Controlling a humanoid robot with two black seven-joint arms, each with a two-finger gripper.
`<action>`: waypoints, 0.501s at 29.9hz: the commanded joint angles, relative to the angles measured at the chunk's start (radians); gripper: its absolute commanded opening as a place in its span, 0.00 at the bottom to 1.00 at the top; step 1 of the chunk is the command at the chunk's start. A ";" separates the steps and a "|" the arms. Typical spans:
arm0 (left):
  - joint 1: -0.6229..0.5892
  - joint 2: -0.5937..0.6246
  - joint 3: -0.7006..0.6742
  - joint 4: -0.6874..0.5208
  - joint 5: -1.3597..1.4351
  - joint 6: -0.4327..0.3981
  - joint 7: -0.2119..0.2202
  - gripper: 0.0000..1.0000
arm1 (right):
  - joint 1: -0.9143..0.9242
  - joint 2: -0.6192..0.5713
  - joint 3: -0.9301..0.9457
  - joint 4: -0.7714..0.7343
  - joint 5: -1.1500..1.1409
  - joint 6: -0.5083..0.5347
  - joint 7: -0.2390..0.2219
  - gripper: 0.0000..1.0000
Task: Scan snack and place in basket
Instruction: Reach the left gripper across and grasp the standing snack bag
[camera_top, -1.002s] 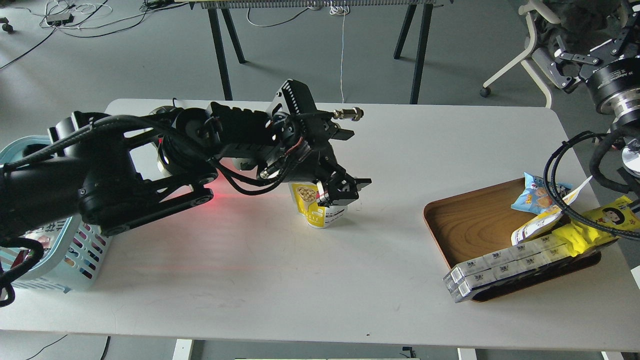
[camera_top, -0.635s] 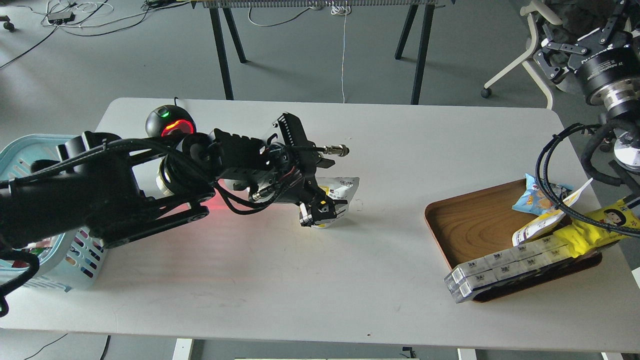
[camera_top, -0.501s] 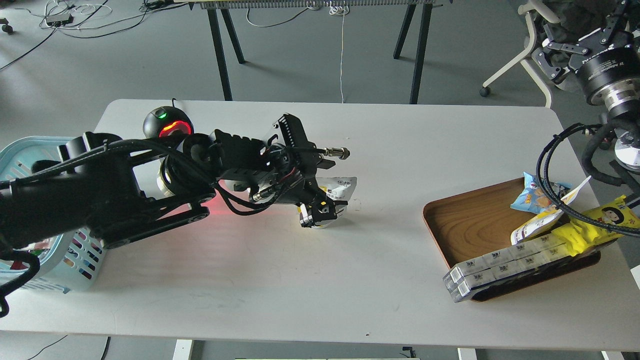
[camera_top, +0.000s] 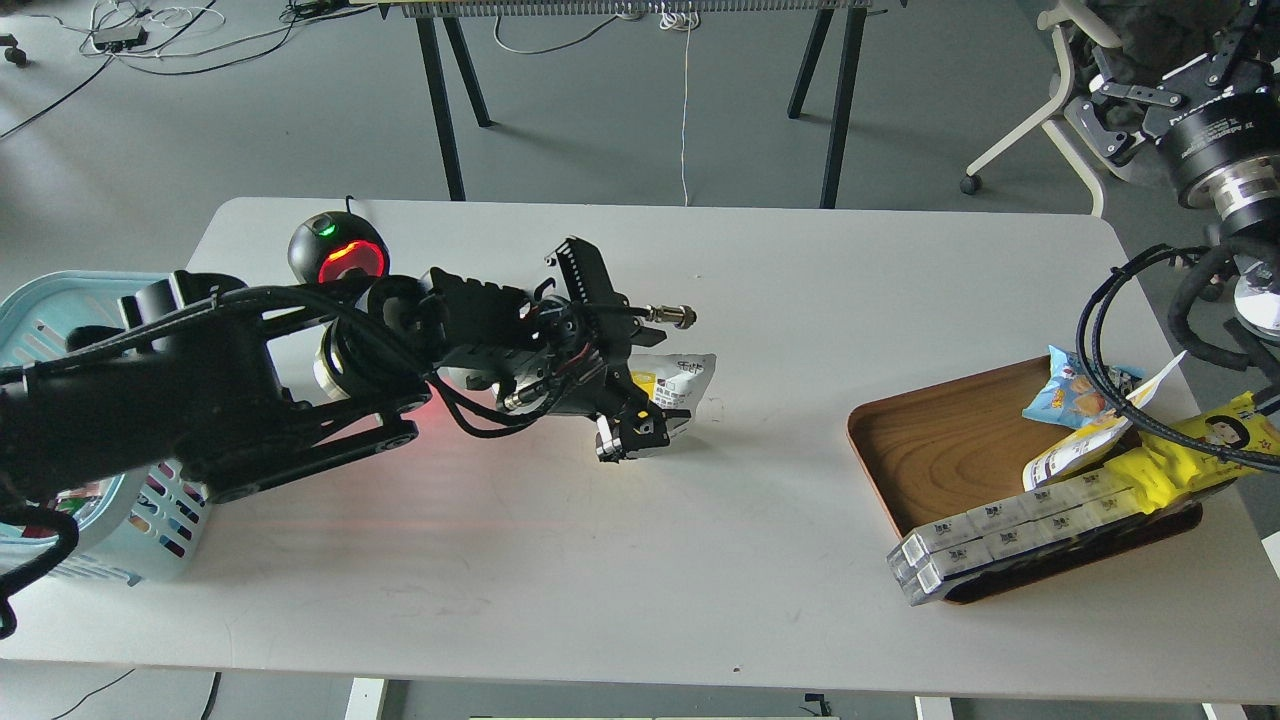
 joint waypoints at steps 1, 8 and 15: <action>0.003 0.002 0.000 0.011 0.000 0.000 0.000 0.78 | 0.002 0.000 -0.001 0.001 0.000 0.000 0.000 0.99; 0.006 0.014 0.002 0.021 0.000 0.000 -0.001 0.39 | 0.001 -0.003 0.001 0.001 0.000 0.000 0.000 0.99; 0.005 0.034 0.000 0.023 0.000 0.000 0.000 0.09 | -0.001 -0.011 0.001 0.001 0.000 0.000 0.000 0.99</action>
